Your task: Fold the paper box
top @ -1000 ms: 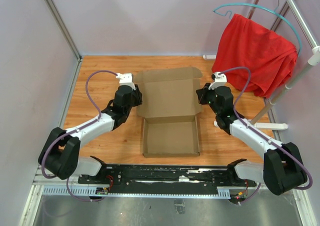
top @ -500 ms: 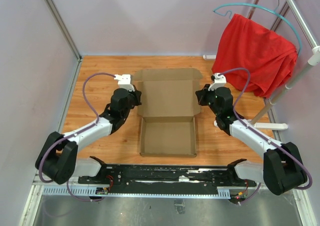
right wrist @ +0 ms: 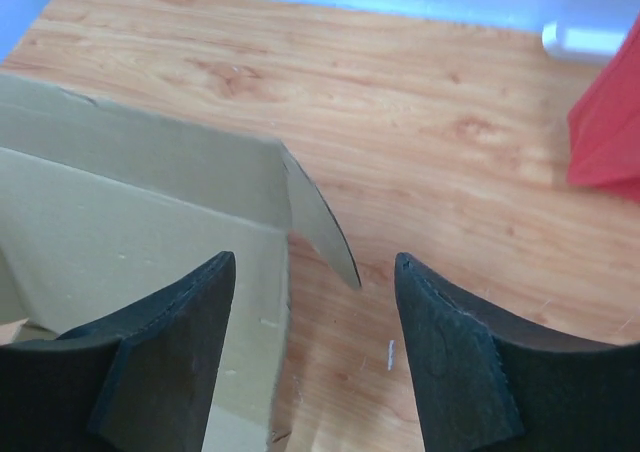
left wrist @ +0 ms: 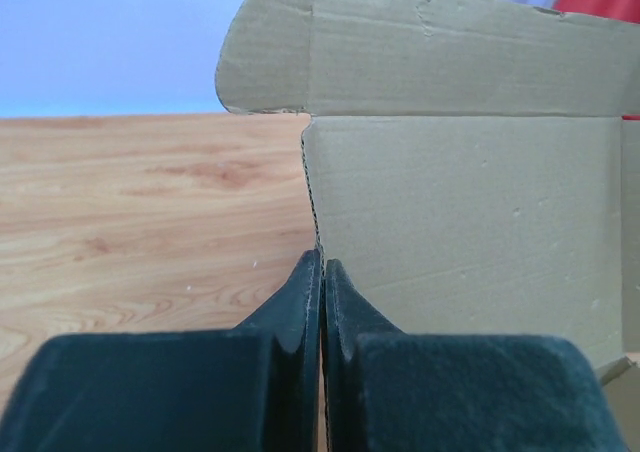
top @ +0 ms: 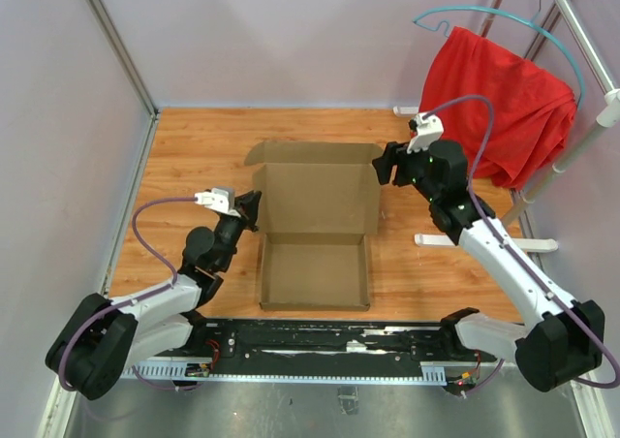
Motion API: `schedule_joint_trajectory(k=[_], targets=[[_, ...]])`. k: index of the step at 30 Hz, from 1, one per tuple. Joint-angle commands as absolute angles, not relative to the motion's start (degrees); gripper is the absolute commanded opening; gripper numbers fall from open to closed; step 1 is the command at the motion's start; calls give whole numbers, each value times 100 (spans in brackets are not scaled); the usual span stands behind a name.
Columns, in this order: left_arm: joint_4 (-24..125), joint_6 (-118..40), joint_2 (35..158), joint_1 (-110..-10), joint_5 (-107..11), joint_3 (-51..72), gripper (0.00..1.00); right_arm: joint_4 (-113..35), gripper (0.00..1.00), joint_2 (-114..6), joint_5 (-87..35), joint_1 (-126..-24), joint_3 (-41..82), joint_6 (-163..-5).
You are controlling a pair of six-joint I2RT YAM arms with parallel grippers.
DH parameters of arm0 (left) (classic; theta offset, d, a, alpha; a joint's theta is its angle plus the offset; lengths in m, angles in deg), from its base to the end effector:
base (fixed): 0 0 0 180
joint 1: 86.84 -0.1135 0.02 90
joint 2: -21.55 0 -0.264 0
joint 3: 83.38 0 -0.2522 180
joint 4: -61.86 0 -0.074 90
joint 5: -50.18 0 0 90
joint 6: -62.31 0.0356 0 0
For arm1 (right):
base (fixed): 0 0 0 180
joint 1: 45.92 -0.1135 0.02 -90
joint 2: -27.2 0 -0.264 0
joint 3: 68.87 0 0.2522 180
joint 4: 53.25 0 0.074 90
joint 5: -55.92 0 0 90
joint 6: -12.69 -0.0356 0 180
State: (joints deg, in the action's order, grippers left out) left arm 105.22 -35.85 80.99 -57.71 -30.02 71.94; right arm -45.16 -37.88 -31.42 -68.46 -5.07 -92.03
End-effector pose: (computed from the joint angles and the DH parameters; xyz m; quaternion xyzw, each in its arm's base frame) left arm 0.1784 -0.0925 0.2134 0.0546 0.6507 -0.1887 0.7335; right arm 0.2478 0.1046 0.3294 -0.0670 0.7595 0.2234 0.6073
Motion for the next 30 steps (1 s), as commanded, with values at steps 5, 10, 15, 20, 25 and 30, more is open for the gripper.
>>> schedule_joint_trajectory(k=[5, 10, 15, 20, 25, 30], targets=[[12953, -2913, 8024, -5652, -3964, 7846, 0, -1473, 66, -4245, -1515, -6916, 1799, -7229], [13022, -2874, 7775, -5651, -4054, 8070, 0, -1139, 66, -4531, -1095, -6912, 2323, -6973], [13024, -2858, 7771, -5648, -4095, 8075, 0, -745, 65, -4768, -579, -6974, 2594, -6653], [13126, -2900, 7849, -5643, -4164, 8084, 0, -726, 65, -4894, -542, -7040, 2614, -6538], [13055, -2927, 7867, -5643, -4175, 8046, 0, -680, 49, -5142, -546, -7237, 2709, -6493], [12759, -2993, 7795, -5621, -4055, 7974, 1, -826, 2, -5251, -1374, -7726, 2693, -6278]])
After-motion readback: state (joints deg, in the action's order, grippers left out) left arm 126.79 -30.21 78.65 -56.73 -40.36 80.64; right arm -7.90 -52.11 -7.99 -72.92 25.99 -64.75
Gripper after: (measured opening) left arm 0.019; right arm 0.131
